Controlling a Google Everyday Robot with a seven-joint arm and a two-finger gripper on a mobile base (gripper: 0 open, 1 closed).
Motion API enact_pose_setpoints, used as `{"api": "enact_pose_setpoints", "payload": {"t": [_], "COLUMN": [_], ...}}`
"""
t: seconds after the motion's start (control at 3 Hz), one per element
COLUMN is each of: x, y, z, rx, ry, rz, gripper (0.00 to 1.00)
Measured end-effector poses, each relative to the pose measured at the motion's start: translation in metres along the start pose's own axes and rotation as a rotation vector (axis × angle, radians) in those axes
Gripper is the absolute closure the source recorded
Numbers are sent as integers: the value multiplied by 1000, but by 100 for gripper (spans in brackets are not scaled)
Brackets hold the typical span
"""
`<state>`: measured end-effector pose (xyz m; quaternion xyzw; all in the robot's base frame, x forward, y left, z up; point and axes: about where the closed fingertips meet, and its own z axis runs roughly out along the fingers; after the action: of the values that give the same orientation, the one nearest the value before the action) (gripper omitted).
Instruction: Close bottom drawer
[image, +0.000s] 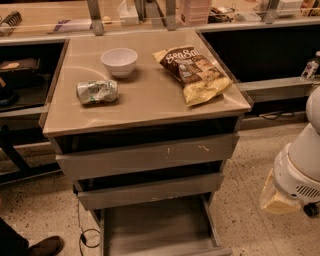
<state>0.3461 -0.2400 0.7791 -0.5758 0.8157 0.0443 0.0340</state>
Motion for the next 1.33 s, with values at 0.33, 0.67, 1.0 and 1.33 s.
{"api": "enact_pose_setpoints", "payload": {"t": [0.33,0.67,1.0,1.33], "x": [5,24,35,36], "y": [6,28,40,45], "z": [23,124,202,223], "rx": [-33,-155,-244,-280], "ry": [5,22,23,16], "rz": [20,100,155,164], "gripper": [100,100,100,100]}}
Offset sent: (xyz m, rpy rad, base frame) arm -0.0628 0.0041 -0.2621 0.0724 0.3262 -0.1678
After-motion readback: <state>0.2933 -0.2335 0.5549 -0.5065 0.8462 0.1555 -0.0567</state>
